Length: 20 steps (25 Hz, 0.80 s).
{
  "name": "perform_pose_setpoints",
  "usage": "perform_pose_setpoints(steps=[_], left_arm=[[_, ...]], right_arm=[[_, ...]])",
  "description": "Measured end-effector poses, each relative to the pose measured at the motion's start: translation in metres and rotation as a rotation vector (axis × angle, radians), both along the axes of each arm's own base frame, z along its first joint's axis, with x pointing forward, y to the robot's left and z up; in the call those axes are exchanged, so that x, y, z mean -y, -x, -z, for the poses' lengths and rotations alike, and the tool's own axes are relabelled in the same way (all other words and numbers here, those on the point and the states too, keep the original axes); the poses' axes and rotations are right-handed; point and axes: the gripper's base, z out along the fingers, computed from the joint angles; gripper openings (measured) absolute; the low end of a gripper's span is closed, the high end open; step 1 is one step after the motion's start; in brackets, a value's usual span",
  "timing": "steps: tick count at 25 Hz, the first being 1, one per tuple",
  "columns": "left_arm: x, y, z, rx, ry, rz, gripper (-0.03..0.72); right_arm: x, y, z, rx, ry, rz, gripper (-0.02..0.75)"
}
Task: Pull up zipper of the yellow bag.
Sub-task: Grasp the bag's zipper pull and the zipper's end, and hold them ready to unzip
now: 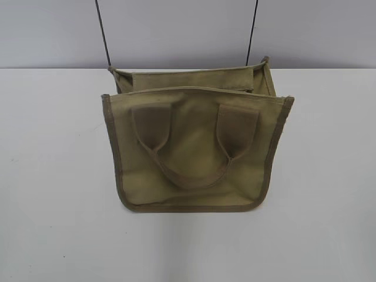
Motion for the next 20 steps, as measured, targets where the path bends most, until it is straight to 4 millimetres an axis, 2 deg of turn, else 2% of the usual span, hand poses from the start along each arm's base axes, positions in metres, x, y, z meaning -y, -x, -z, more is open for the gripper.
perform_pose_setpoints(steps=[20], left_arm=[[0.0, 0.0, 0.0, 0.0, 0.0, 0.0, 0.24]], right_arm=[[0.0, 0.0, 0.0, 0.0, 0.0, 0.0, 0.564]])
